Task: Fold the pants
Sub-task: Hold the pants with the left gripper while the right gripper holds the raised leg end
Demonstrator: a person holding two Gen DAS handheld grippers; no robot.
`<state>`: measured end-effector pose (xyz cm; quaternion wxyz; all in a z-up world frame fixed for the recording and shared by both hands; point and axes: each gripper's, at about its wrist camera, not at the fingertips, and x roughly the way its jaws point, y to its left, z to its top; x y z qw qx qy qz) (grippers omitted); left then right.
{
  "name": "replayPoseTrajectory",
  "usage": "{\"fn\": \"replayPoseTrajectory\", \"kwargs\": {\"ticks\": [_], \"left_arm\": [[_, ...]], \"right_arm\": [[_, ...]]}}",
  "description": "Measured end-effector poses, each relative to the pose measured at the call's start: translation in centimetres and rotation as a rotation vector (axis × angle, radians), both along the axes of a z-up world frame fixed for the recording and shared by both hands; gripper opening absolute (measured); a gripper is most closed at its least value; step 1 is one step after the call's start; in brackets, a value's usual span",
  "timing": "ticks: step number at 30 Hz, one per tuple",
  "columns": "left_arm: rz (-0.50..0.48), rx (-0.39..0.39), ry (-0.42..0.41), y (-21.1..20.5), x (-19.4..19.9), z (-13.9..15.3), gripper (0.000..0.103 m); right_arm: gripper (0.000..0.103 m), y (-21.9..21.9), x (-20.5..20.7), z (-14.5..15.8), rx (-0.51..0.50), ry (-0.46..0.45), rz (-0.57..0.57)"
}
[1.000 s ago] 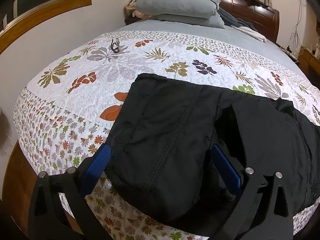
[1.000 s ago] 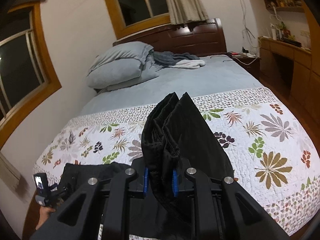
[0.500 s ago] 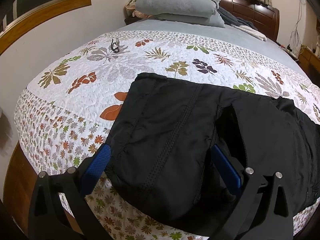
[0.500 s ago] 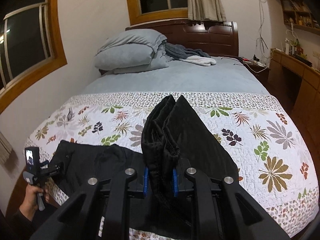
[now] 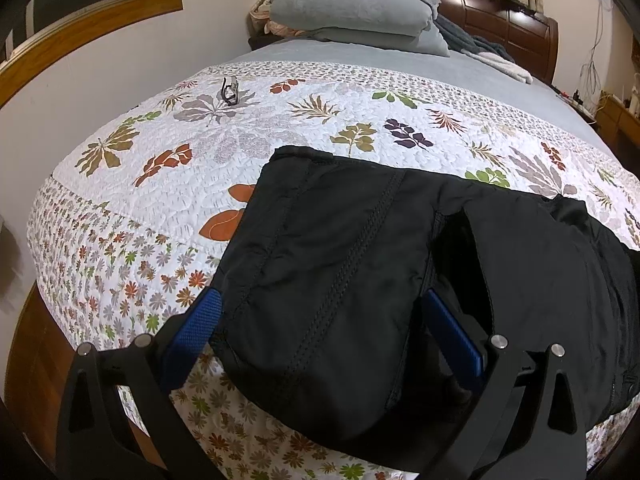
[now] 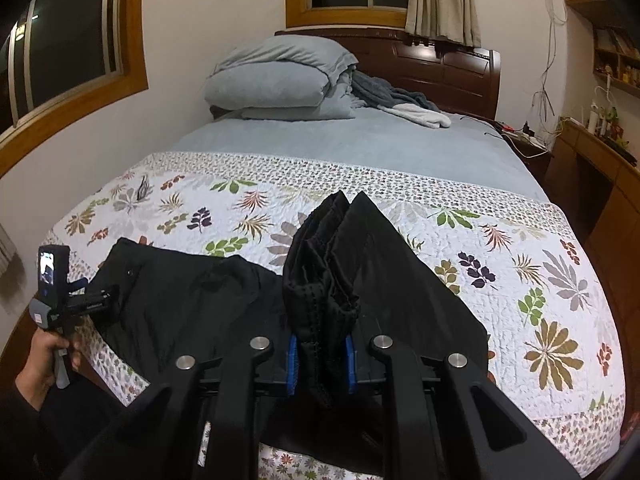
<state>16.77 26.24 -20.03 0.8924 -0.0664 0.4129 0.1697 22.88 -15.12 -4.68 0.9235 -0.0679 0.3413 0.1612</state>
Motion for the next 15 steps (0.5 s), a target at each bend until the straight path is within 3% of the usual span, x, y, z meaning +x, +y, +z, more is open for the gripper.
{"fn": "replayPoseTrajectory", "kwargs": {"ticks": [15], "left_arm": [[-0.010, -0.005, -0.003, 0.0, 0.0, 0.0, 0.100]], "right_arm": [[0.017, 4.4, 0.0, -3.9, -0.162, 0.033, 0.061]]}}
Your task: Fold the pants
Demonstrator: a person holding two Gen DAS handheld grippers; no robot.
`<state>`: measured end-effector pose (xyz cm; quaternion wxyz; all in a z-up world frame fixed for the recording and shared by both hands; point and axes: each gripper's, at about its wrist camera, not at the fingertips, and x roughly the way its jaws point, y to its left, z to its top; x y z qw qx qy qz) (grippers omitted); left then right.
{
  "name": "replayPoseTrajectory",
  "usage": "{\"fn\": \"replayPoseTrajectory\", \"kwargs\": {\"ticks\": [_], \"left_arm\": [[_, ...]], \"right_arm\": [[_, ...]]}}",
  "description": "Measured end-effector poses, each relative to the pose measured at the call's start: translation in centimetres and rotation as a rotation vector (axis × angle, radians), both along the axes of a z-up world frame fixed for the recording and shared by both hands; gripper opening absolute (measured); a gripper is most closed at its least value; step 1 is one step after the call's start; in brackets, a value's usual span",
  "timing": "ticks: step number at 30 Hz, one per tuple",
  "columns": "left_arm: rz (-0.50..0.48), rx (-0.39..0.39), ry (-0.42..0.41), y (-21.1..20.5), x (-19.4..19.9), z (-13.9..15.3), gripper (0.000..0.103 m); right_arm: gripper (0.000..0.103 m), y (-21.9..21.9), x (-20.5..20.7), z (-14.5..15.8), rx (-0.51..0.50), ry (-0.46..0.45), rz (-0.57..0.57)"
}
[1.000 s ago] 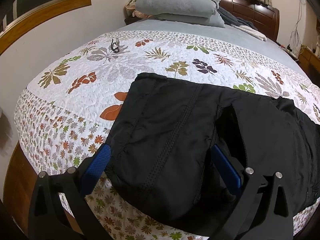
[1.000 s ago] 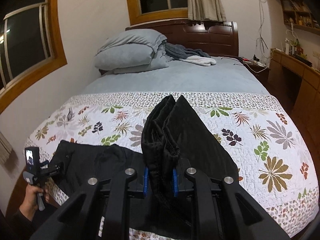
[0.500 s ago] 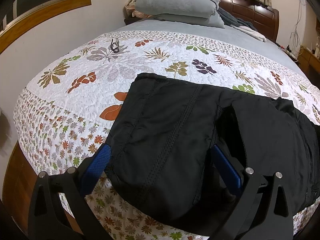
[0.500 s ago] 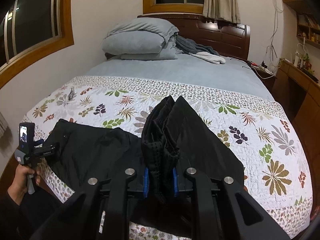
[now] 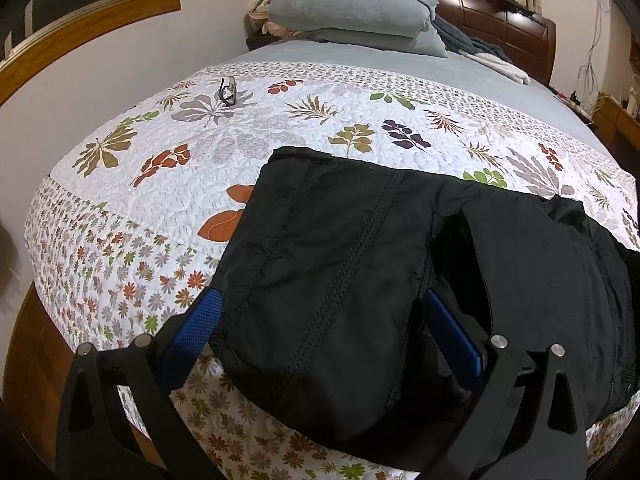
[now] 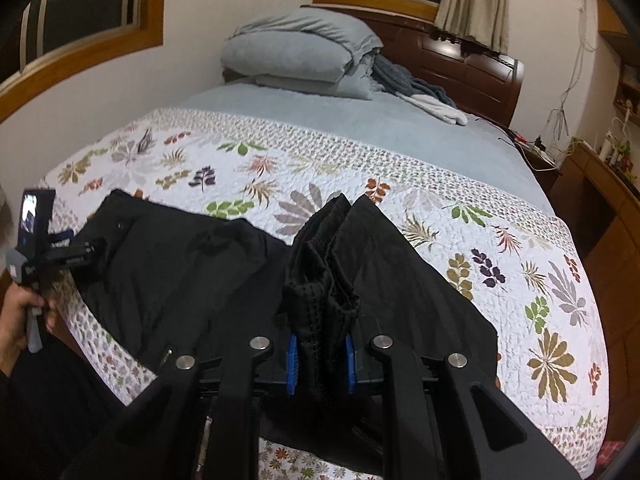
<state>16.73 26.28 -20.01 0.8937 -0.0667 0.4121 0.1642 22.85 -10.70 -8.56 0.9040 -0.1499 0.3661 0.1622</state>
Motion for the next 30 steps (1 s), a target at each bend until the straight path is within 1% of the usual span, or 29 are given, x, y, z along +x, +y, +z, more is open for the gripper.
{"fn": "replayPoseTrajectory", "kwargs": {"ticks": [5, 14, 20, 22, 30], "left_arm": [[-0.001, -0.008, -0.002, 0.1, 0.0, 0.0, 0.100], [-0.001, -0.008, -0.001, 0.1, 0.0, -0.1, 0.100], [0.002, -0.004, 0.001, 0.2, 0.1, -0.2, 0.100], [0.004, -0.003, 0.003, 0.2, 0.1, -0.2, 0.100], [0.003, 0.004, 0.008, 0.3, 0.2, -0.2, 0.100]], "right_arm": [[0.017, 1.4, -0.3, -1.7, -0.062, 0.010, 0.024], [0.017, 4.2, -1.5, -4.7, -0.233, -0.005, 0.090], [0.017, 5.9, -2.7, -6.8, -0.366, -0.039, 0.133], [0.017, 6.6, -3.1, -8.0, -0.429, -0.051, 0.149], [0.017, 9.1, -4.3, -12.2, -0.609, -0.091, 0.185]]}}
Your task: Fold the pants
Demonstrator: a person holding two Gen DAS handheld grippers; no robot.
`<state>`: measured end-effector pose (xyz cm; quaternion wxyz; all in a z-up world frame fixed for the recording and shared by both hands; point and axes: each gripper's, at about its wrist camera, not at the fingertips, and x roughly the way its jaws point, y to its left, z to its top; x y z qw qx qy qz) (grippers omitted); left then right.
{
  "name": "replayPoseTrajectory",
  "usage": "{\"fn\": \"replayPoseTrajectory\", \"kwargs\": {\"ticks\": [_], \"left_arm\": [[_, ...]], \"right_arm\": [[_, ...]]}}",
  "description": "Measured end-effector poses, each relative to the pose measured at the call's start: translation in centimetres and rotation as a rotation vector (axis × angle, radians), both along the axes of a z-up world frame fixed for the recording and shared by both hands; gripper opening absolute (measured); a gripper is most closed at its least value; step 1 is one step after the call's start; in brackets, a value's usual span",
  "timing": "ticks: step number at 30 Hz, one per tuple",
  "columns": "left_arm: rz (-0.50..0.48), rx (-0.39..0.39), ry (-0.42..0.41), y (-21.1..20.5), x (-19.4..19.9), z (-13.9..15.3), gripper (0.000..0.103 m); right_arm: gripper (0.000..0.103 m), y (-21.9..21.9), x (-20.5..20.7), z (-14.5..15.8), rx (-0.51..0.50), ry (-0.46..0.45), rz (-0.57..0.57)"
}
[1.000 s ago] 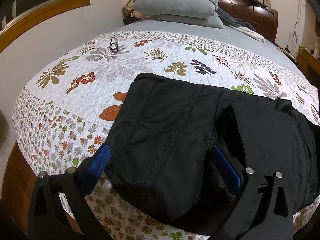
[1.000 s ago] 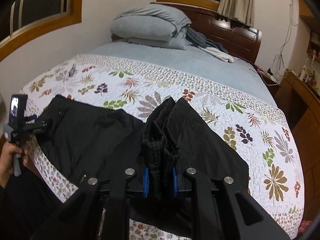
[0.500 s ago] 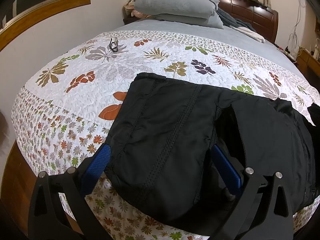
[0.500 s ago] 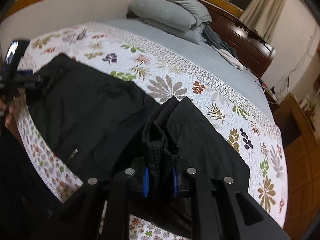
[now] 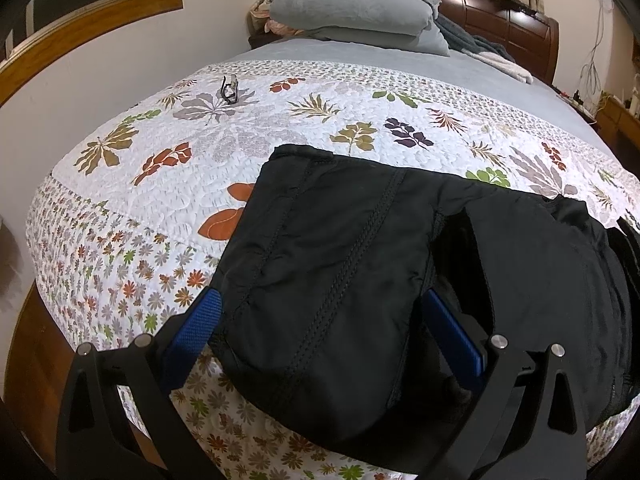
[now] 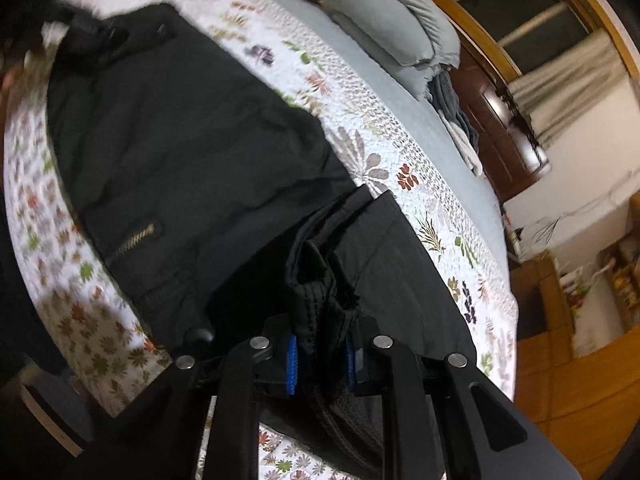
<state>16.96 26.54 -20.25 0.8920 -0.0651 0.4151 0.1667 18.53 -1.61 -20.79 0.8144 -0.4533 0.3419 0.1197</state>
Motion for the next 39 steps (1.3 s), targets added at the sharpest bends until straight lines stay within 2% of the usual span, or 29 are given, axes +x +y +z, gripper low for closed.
{"fn": "replayPoseTrajectory", "kwargs": {"ticks": [5, 9, 10, 11, 13, 15, 16, 17, 18, 20, 22, 23, 24, 25, 27, 31, 32, 33, 34, 36, 39], "left_arm": [[-0.001, 0.002, 0.002, 0.0, 0.1, 0.0, 0.100], [-0.003, 0.006, 0.007, 0.0, 0.1, -0.1, 0.100], [-0.003, 0.005, 0.007, 0.0, 0.1, -0.1, 0.100], [-0.003, 0.004, 0.006, 0.1, 0.1, -0.1, 0.100], [-0.003, 0.003, 0.006, 0.0, 0.1, -0.2, 0.100], [-0.003, 0.003, 0.006, 0.1, 0.1, -0.2, 0.100], [-0.003, 0.002, 0.005, 0.1, 0.1, -0.2, 0.100], [-0.003, -0.001, 0.003, 0.1, 0.0, -0.1, 0.100], [-0.004, -0.003, 0.002, 0.1, 0.0, -0.2, 0.100], [-0.005, -0.007, 0.000, 0.1, -0.1, -0.1, 0.100], [-0.006, -0.010, -0.003, 0.1, -0.2, -0.1, 0.100], [-0.007, -0.011, -0.003, 0.1, -0.2, -0.1, 0.100], [-0.007, -0.011, -0.003, 0.1, -0.2, -0.1, 0.100], [-0.007, -0.011, -0.003, 0.1, -0.2, -0.1, 0.100], [-0.010, -0.012, -0.003, 0.0, -0.3, -0.1, 0.100], [-0.014, -0.017, -0.005, 0.0, -0.5, 0.0, 0.100], [-0.014, -0.020, -0.006, 0.1, -0.5, 0.0, 0.100], [-0.013, -0.021, -0.006, 0.1, -0.5, 0.0, 0.100], [-0.013, -0.023, -0.006, 0.2, -0.4, 0.0, 0.100], [-0.014, -0.024, -0.005, 0.2, -0.4, 0.0, 0.100], [-0.012, -0.035, -0.018, 0.4, -0.6, 0.1, 0.100]], "right_arm": [[0.020, 0.6, -0.2, -2.1, -0.050, -0.009, 0.019], [0.033, 0.6, -0.6, -2.5, -0.044, -0.011, 0.054], [0.034, 0.4, -0.8, -2.1, -0.026, -0.007, 0.063], [0.042, 0.3, -0.9, -1.7, -0.003, 0.003, 0.069], [0.048, 0.0, -1.4, 0.1, 0.080, 0.033, 0.078], [0.063, -0.3, -2.0, 2.3, 0.167, 0.046, 0.086], [0.063, -0.6, -2.3, 3.2, 0.207, 0.054, 0.090], [0.063, -0.9, -2.4, 4.2, 0.249, 0.062, 0.091], [0.063, -1.8, -2.3, 5.8, 0.335, 0.081, 0.081], [0.061, -3.6, -1.0, 7.8, 0.457, 0.105, 0.017], [0.057, -5.2, 0.4, 8.2, 0.514, 0.119, -0.066], [0.046, -6.4, 1.8, 8.0, 0.545, 0.138, -0.134], [0.041, -7.2, 2.6, 7.6, 0.582, 0.173, -0.179], [0.042, -7.5, 3.2, 7.2, 0.603, 0.204, -0.201], [0.042, -7.4, 3.8, 6.3, 0.593, 0.236, -0.218], [0.040, -5.6, 3.4, 3.4, 0.510, 0.300, -0.217], [0.036, -4.9, 3.5, 2.5, 0.484, 0.326, -0.211], [0.026, -4.4, 3.0, 1.9, 0.481, 0.344, -0.201], [0.020, -4.0, 3.0, 1.5, 0.473, 0.358, -0.190], [0.018, -3.8, 2.6, 1.4, 0.463, 0.362, -0.176], [0.018, -4.7, 2.9, 2.5, 0.527, 0.418, -0.173]]}}
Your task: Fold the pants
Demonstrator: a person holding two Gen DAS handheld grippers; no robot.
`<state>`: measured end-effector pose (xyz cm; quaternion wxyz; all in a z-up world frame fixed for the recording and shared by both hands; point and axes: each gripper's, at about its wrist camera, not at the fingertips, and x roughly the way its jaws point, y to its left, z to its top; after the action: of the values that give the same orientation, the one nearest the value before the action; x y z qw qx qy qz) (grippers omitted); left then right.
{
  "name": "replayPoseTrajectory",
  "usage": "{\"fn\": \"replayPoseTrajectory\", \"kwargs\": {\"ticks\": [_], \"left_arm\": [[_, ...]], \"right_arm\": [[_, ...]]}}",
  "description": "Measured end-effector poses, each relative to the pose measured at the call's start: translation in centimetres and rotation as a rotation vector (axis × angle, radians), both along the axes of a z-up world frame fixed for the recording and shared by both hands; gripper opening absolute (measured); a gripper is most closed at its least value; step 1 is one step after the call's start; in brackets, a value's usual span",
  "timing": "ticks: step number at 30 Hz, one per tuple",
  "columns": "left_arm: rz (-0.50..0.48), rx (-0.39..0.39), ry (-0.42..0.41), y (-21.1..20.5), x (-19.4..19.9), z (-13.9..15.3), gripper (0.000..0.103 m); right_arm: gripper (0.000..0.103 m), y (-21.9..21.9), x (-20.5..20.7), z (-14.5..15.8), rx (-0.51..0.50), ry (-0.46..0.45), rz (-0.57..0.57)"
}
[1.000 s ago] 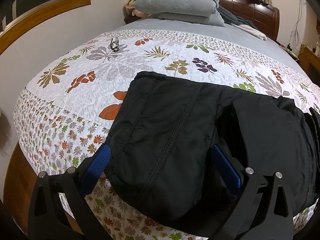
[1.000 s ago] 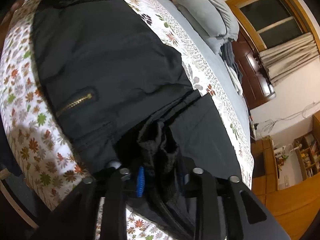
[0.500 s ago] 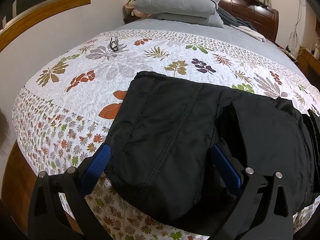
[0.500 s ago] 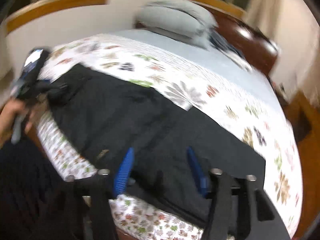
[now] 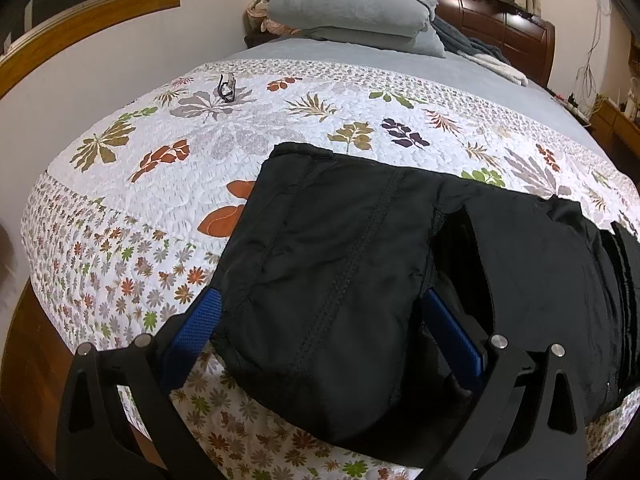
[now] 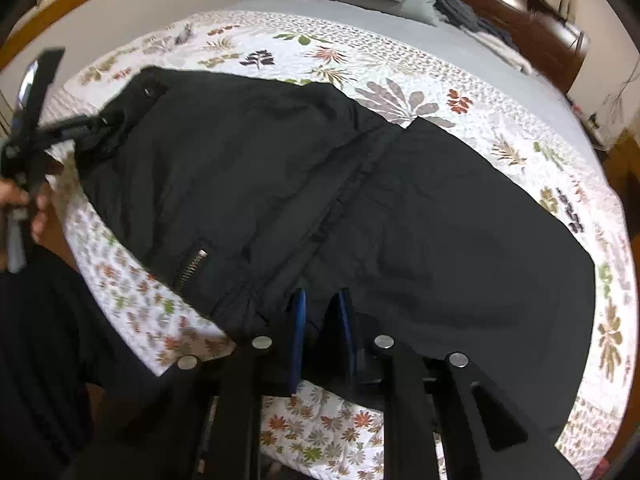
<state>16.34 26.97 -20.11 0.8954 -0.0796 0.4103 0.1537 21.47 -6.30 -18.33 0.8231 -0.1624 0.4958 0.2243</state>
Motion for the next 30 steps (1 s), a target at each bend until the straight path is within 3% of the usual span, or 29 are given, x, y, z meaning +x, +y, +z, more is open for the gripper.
{"fn": "replayPoseTrajectory", "kwargs": {"ticks": [8, 13, 14, 15, 16, 21, 25, 28, 30], "left_arm": [[0.066, -0.124, -0.101, 1.9, -2.6, 1.8, 0.100], [0.059, -0.231, -0.077, 2.7, -4.3, 2.3, 0.100], [0.059, -0.280, -0.072, 3.3, -4.7, 2.3, 0.100], [0.064, -0.324, -0.072, 3.9, -5.1, 2.3, 0.100], [0.075, -0.377, -0.074, 4.7, -5.5, 2.4, 0.100], [0.150, -0.617, -0.089, 7.9, -7.1, 1.6, 0.100], [0.214, -0.871, -0.109, 9.7, -7.4, -0.5, 0.100], [0.248, -0.978, -0.109, 10.0, -7.1, -2.1, 0.100], [0.270, -1.042, -0.118, 10.0, -7.0, -3.0, 0.100]], "right_arm": [[0.018, -3.6, 5.1, 4.6, 0.173, 0.061, -0.062], [0.019, -2.7, 8.6, 4.6, 0.217, 0.125, -0.049], [0.034, -1.8, 9.3, 4.6, 0.217, 0.144, -0.020], [0.067, -1.3, 9.7, 4.8, 0.217, 0.146, -0.006], [0.077, -0.7, 10.2, 5.0, 0.212, 0.145, 0.015], [0.077, 3.0, 14.2, 6.0, 0.158, 0.197, 0.158], [0.082, 6.8, 16.8, 6.1, 0.101, 0.268, 0.272], [0.091, 10.2, 18.6, 5.7, 0.131, 0.406, 0.342], [0.093, 12.5, 19.0, 5.8, 0.136, 0.445, 0.387]]}}
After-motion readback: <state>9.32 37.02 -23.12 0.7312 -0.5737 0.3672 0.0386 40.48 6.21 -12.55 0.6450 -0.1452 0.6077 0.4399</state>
